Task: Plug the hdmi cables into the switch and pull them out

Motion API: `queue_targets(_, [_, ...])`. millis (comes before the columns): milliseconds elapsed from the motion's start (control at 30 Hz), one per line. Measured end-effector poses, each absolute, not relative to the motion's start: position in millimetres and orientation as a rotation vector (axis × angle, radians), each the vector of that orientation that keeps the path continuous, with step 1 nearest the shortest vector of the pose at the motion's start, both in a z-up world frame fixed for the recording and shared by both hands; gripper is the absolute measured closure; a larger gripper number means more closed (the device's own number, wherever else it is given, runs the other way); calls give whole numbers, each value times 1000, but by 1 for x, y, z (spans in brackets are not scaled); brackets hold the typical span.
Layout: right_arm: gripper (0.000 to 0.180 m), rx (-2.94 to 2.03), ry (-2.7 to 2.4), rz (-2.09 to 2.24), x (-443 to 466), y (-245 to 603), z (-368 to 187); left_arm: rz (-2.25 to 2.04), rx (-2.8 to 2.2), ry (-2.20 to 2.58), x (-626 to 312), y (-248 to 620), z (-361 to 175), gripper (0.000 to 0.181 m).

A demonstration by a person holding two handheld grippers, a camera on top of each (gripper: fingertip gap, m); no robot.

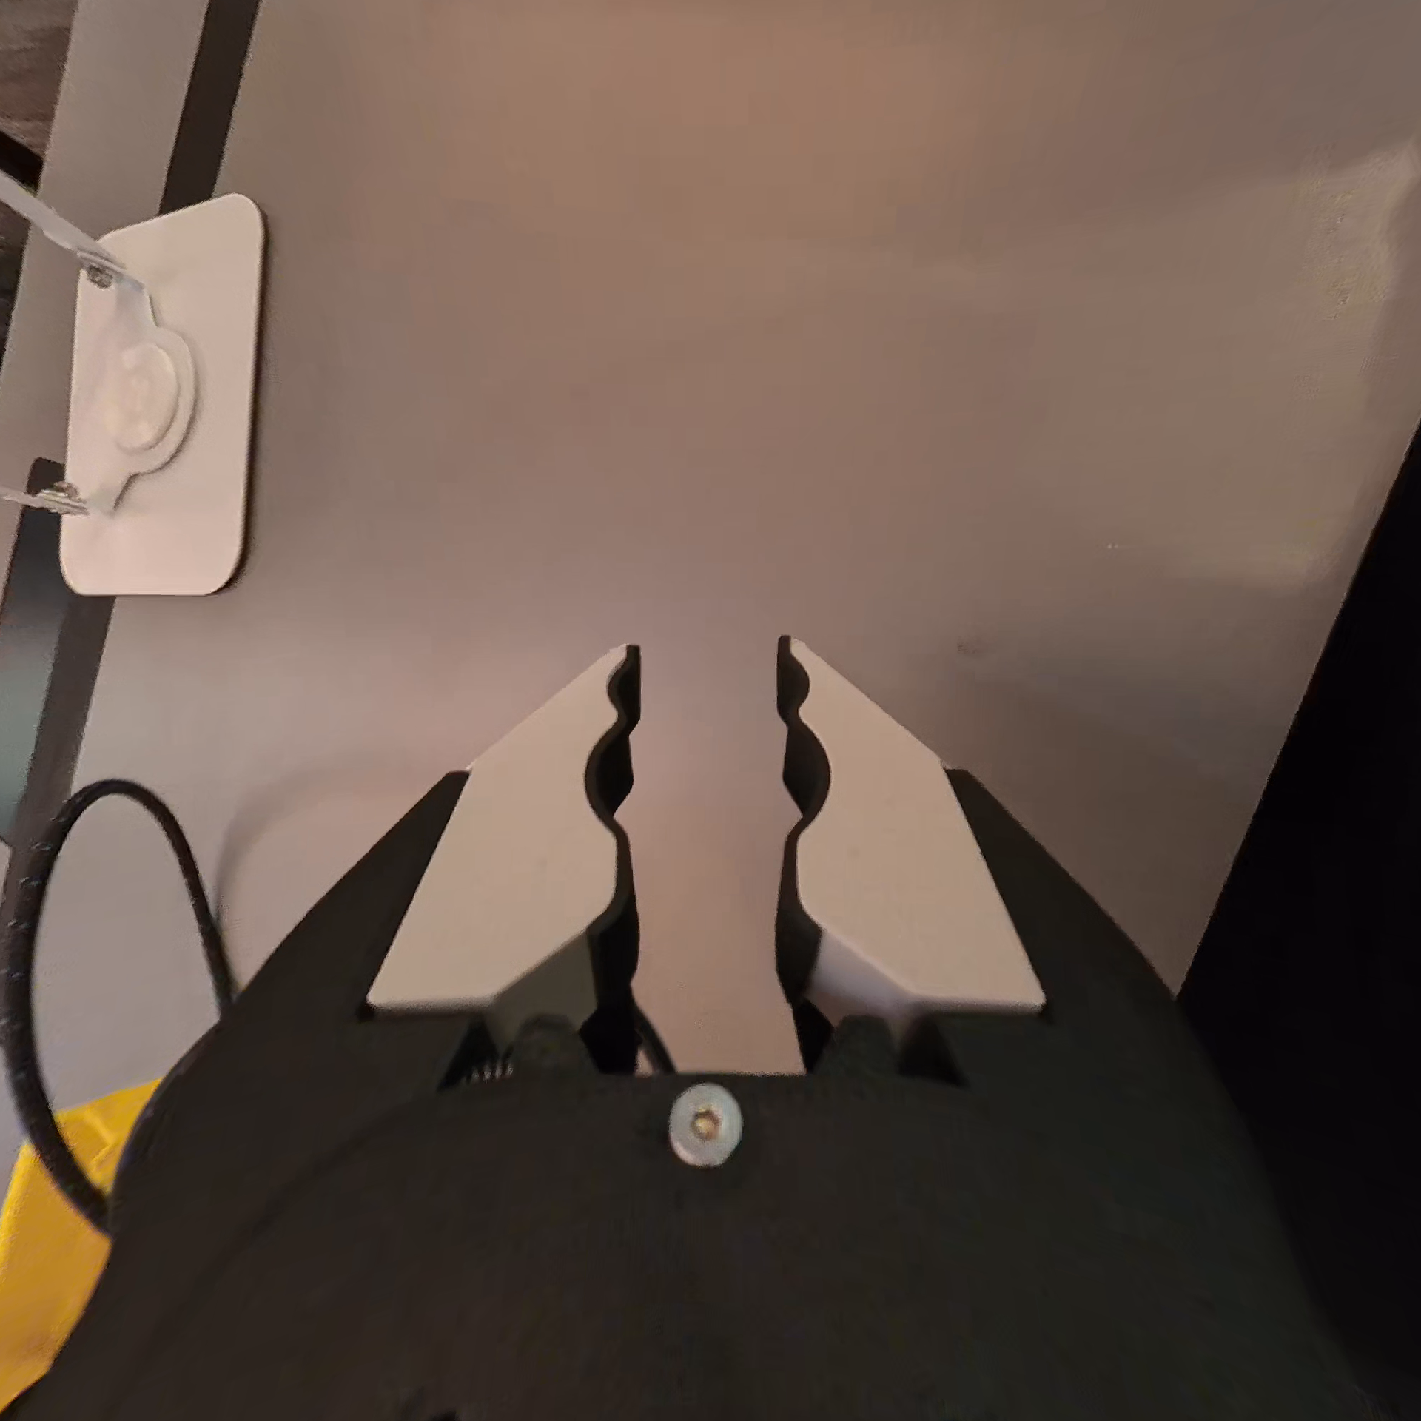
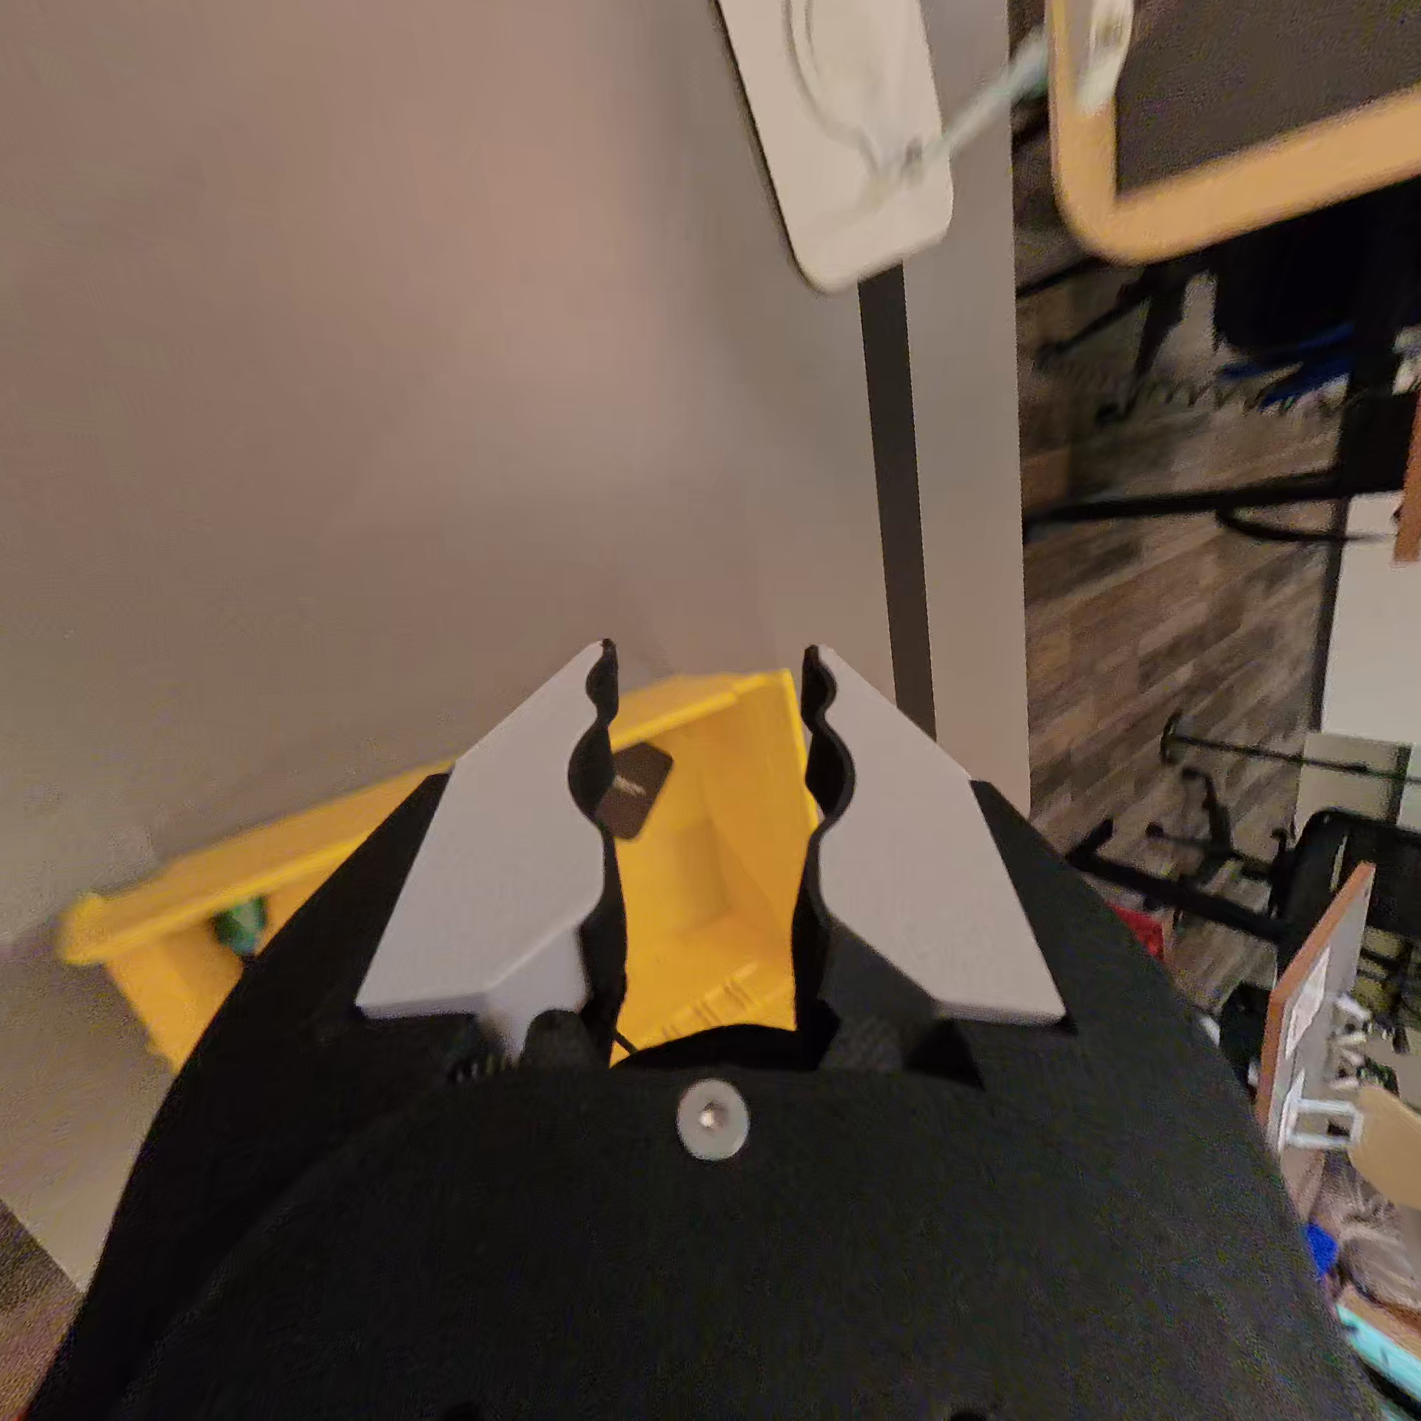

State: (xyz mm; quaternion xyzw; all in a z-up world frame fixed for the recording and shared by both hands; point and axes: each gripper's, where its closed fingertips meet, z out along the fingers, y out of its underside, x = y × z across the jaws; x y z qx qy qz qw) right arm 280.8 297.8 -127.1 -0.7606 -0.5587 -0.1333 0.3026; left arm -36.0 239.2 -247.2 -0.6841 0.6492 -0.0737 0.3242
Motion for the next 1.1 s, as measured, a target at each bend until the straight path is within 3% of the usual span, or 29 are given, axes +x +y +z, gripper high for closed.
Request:
queue_targets(467, [136,-1811,-1378,306,53,205,-166,-334,-1758,1660,-3,227,-257,145])
queue_targets(667, [139,-1891,-1079,434,25,214,-194,-426,-1815,1654,-1,225,-282,145])
queue_targets(1100, [148,-1854,-701,437,26,225,-244,-525,-1854,1571,-5,232,-278,145])
